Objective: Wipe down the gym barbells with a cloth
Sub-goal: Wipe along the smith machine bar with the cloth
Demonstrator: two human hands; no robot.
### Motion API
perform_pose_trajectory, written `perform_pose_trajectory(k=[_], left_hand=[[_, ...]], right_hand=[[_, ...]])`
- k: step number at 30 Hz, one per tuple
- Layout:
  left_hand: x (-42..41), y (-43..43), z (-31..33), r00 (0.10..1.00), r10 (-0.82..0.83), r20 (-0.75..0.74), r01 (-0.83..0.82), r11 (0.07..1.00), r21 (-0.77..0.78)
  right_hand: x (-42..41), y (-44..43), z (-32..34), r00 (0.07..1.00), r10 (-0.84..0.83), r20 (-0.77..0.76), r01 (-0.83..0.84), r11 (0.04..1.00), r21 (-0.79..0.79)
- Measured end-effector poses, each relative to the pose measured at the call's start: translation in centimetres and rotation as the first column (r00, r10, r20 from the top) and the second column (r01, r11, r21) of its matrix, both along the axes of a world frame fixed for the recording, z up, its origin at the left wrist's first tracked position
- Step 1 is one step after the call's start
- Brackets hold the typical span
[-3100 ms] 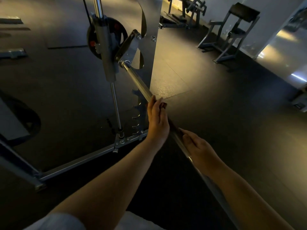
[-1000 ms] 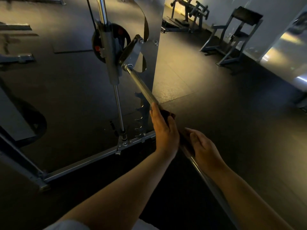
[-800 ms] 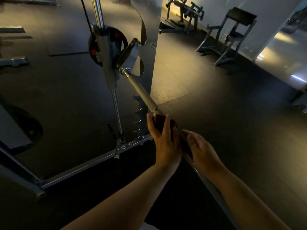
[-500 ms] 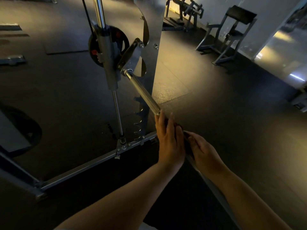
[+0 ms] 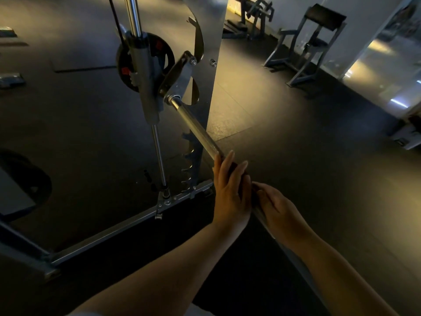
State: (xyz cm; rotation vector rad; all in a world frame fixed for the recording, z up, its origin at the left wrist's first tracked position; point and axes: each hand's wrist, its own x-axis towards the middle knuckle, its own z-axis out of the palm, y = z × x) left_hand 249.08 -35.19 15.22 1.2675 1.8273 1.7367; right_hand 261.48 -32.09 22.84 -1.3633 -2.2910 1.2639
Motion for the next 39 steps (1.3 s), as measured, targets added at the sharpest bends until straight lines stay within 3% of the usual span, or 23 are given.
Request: perform_pose_trajectory(k=[5, 10, 15, 17, 20, 24, 30, 33, 35, 36, 39], left_hand=[[-2.3, 1.3, 0.3, 0.997, 0.019, -0.076, -0.019, 1.0, 0.002], [-4.8, 3.5, 1.9, 0.973, 0.109, 0.204, -0.104, 0.994, -0.036], [-2.3, 1.3, -0.1, 0.991, 0.033, 0.131, -0.036, 0.999, 0.02], [-3.0, 2.1, -0.4, 0.972, 0.035, 0.231, -0.048, 0.998, 0.051], [-6.4, 5.0, 1.0, 0.924, 0.106, 0.368, -0.107, 0.994, -0.019], [-9.2, 6.7, 2.3, 0.944, 0.183, 0.276, -0.16, 0.982, -0.103], [-6.0, 3.1, 0.8, 0.982, 0.028, 0.189, -0.014, 0.997, -0.073], [-8.3, 5.0, 1.2, 0.91, 0.048, 0.412, -0.041, 0.999, -0.026], [-11.2, 7.3, 2.2, 0.872, 0.11, 0.476, -0.09, 0.994, -0.064], [-12.7, 8.2, 2.7, 0.885, 0.151, 0.441, -0.112, 0.987, -0.114], [-14.9, 9.3, 2.6, 0.973, 0.186, 0.138, -0.16, 0.97, -0.181]], right_hand=[[-0.1, 0.0, 0.1, 0.999, 0.006, 0.053, -0.008, 0.999, 0.033], [-1.3, 0.1, 0.2, 0.996, 0.023, 0.088, -0.029, 0.998, 0.061], [-2.9, 0.7, -0.1, 0.998, 0.041, 0.037, -0.043, 0.998, 0.043], [-3.5, 0.8, -0.2, 1.0, 0.021, 0.014, -0.021, 0.999, 0.025], [-4.2, 1.0, -0.1, 0.996, 0.04, 0.076, -0.046, 0.996, 0.071], [-5.3, 1.4, 0.2, 0.992, 0.049, 0.115, -0.058, 0.996, 0.069], [-6.7, 2.8, -0.8, 0.995, 0.049, 0.082, -0.055, 0.997, 0.062], [-7.6, 3.2, -0.7, 0.992, 0.063, 0.106, -0.072, 0.994, 0.087], [-8.1, 3.4, -0.6, 0.989, 0.072, 0.133, -0.085, 0.992, 0.093], [-8.3, 3.5, -0.4, 0.986, 0.073, 0.148, -0.088, 0.991, 0.098], [-9.0, 3.8, -0.3, 0.983, 0.063, 0.172, -0.082, 0.991, 0.11]])
